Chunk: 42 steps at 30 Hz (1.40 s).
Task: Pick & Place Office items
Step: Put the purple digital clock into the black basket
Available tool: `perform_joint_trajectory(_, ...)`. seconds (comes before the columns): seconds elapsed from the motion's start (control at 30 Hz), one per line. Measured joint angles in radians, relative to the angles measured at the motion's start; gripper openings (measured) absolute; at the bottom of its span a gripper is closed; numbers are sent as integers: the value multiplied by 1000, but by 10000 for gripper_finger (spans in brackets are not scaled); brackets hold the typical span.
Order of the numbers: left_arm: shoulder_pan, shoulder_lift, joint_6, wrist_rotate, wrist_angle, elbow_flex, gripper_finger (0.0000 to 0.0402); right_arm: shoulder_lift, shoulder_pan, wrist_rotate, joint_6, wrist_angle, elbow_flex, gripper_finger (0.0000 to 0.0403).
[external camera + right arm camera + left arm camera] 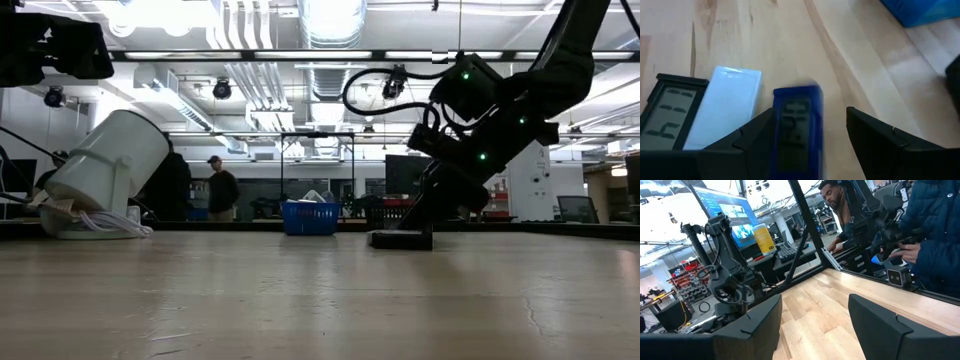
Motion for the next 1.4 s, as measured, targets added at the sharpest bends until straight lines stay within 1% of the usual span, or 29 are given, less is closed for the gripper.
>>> perform_joint_trajectory(0.27, 0, 0, 0, 0, 0, 0, 234, 44, 0, 4, 8, 25, -2, 236)
perform_joint_trajectory(0.93, 0, 0, 0, 0, 0, 0, 234, 43, 0, 4, -6, 25, -2, 227)
perform_joint_trajectory(1.07, 0, 0, 0, 0, 0, 0, 234, 43, 0, 3, -6, 25, -2, 216)
perform_joint_trajectory(1.4, 0, 0, 0, 0, 0, 0, 234, 43, 0, 1, -14, 24, -1, 176)
